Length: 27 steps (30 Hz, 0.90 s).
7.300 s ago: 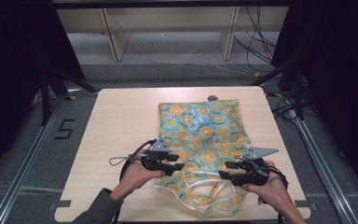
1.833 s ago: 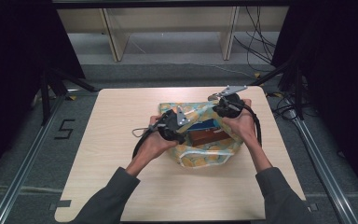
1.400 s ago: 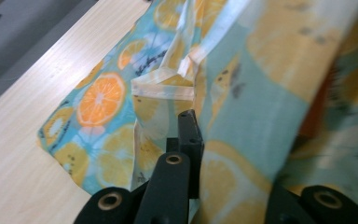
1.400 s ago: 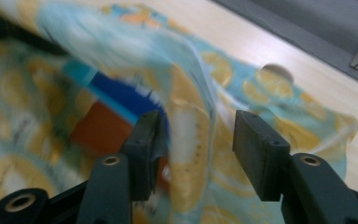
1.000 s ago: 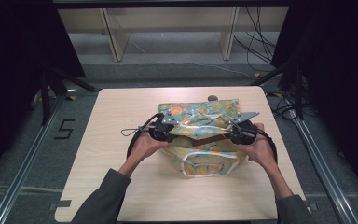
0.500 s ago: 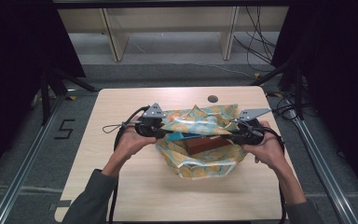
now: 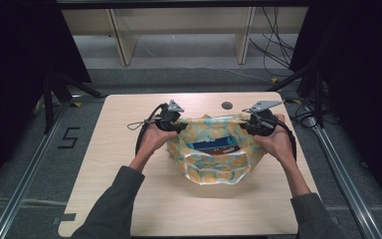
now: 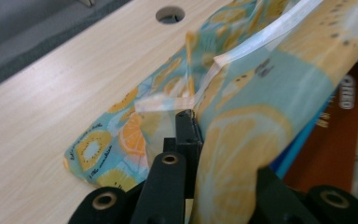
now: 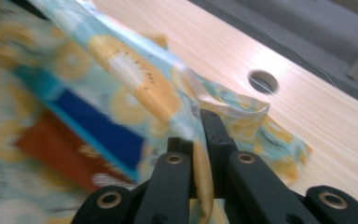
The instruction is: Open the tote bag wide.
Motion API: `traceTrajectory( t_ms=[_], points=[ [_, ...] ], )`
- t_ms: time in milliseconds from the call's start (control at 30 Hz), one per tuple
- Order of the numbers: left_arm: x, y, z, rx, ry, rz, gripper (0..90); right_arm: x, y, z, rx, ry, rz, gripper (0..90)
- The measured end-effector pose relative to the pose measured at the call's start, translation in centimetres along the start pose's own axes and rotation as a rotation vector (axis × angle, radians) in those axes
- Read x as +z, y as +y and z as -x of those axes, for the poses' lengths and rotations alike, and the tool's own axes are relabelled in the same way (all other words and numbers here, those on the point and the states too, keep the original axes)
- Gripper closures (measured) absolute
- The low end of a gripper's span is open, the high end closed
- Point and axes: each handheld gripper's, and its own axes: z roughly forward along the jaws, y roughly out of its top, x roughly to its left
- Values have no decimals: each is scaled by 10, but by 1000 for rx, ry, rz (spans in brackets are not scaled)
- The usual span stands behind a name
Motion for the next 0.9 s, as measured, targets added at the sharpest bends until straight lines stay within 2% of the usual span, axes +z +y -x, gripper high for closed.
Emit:
traceTrajectory(
  t_ms=[33, 67, 100, 133, 200, 233, 267, 300, 333, 367, 400, 433, 500, 533, 567, 633, 667, 733, 767, 800, 833, 867, 900],
  points=[
    [0, 0, 0, 0, 0, 0, 841, 8, -2, 5, 1, -31, 2, 887],
    [9, -1, -3, -8, -2, -19, 841, 8, -2, 5, 1, -31, 2, 887],
    [20, -4, -6, 15, -4, -42, 831, 21, -7, 16, 10, -62, -33, 886],
    [20, -4, -6, 15, -4, -42, 820, 21, -7, 16, 10, -62, -33, 886],
    [29, -7, -8, 26, -12, -76, 787, 29, -11, 23, 31, -65, -61, 886],
    [31, -8, -8, 32, -2, -82, 724, 32, -12, 25, 41, -64, -72, 886],
    [31, -9, -7, 31, -9, -100, 584, 39, -16, 27, 51, -69, -88, 887],
    [30, -9, -6, 34, -7, -101, 534, 41, -16, 28, 53, -73, -100, 887],
    [26, -7, -3, 38, 5, -93, 534, 41, -16, 28, 53, -73, -100, 887],
    [15, -2, 5, 45, 35, -56, 458, 47, -18, 29, 70, -79, -109, 887],
    [15, -2, 5, 45, 35, -56, 429, 47, -18, 29, 70, -79, -109, 887],
    [6, 3, 11, 57, 30, -33, 429, 49, -18, 30, 78, -81, -101, 887],
    [-11, 11, 21, 96, 15, -5, 377, 53, -19, 34, 80, -86, -136, 888],
    [-17, 14, 25, 112, 11, 2, 377, 53, -19, 34, 80, -86, -136, 888],
    [-27, 18, 33, 149, -1, 10, 372, 53, -18, 34, 100, -82, -145, 888],
    [-39, 23, 45, 192, 6, 45, 382, 57, -18, 35, 102, -84, -143, 889],
    [-43, 25, 49, 208, 5, 59, 440, 58, -17, 34, 106, -85, -155, 890],
    [-51, 29, 60, 244, -18, 92, 473, 58, -17, 35, 99, -84, -150, 890],
    [-52, 30, 65, 266, -31, 103, 526, 59, -17, 35, 93, -84, -136, 890],
    [-52, 31, 70, 287, -52, 88, 589, 59, -17, 35, 88, -80, -138, 890],
    [-49, 32, 71, 314, -66, 52, 612, 59, -17, 35, 89, -78, -141, 890],
    [-41, 31, 71, 308, -54, 10, 632, 58, -17, 34, 94, -84, -143, 890],
    [-26, 29, 65, 282, -14, -36, 642, 56, -17, 34, 97, -80, -146, 889]
  ],
)
